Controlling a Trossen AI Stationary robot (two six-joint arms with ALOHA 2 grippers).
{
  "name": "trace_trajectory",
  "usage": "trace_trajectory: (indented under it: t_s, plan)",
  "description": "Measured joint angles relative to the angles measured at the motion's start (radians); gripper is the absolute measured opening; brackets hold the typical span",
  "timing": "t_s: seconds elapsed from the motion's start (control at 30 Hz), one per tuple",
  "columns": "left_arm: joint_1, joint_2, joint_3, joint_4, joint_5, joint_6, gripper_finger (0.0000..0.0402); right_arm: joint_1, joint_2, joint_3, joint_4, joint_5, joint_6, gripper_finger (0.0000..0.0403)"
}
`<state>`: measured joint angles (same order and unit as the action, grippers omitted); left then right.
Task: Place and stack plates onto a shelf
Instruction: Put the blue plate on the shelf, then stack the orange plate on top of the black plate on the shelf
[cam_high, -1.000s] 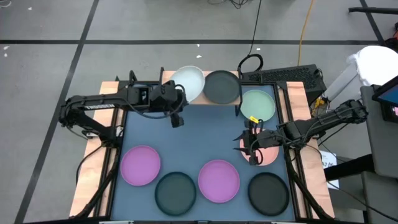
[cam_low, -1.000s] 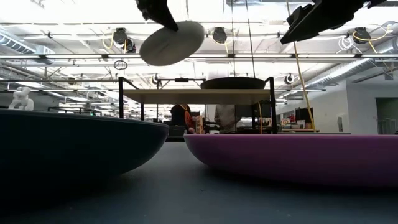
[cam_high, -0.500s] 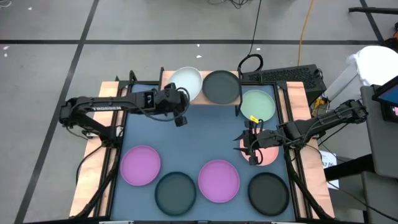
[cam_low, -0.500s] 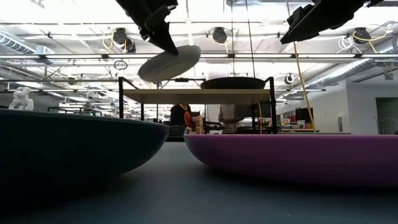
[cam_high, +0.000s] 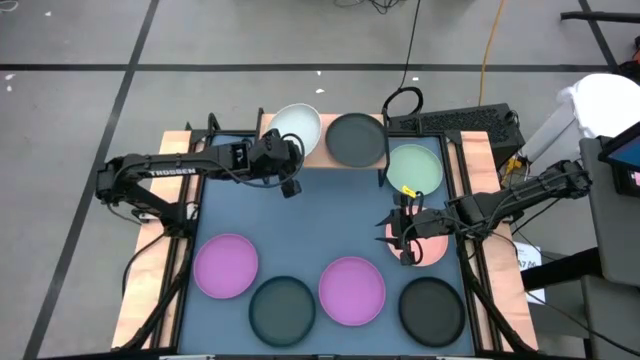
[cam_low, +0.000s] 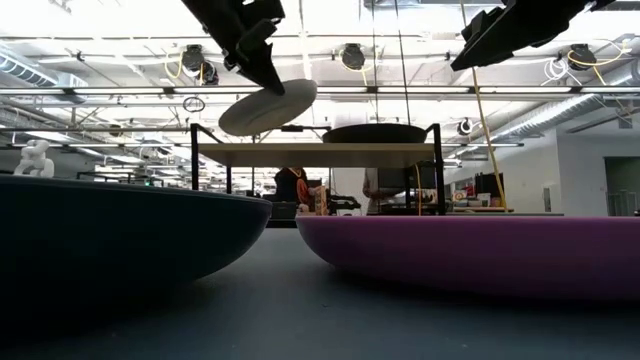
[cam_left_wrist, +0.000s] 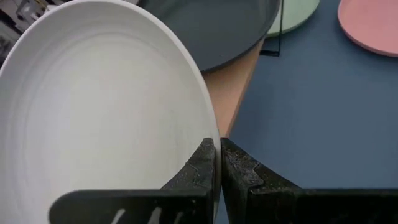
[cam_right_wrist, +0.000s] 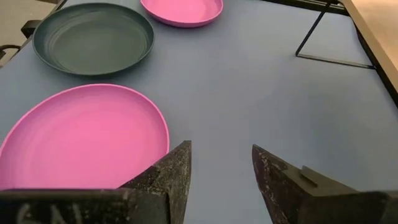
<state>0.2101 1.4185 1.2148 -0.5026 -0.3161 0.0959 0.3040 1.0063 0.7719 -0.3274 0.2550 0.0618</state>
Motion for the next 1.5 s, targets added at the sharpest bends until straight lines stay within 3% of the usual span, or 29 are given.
trace_trajectory:
  t_s: [0.5, 1.5]
  plan:
    - [0.027, 0.000, -0.121, 0.089, 0.002, 0.088, 0.0023, 0.012, 0.000, 0.000, 0.001, 0.000, 0.006, 0.0153]
    - [0.038, 0.037, -0.124, 0.158, 0.045, 0.079, 0.0037, 0.012, 0.000, 0.000, 0.005, 0.000, 0.006, 0.0153]
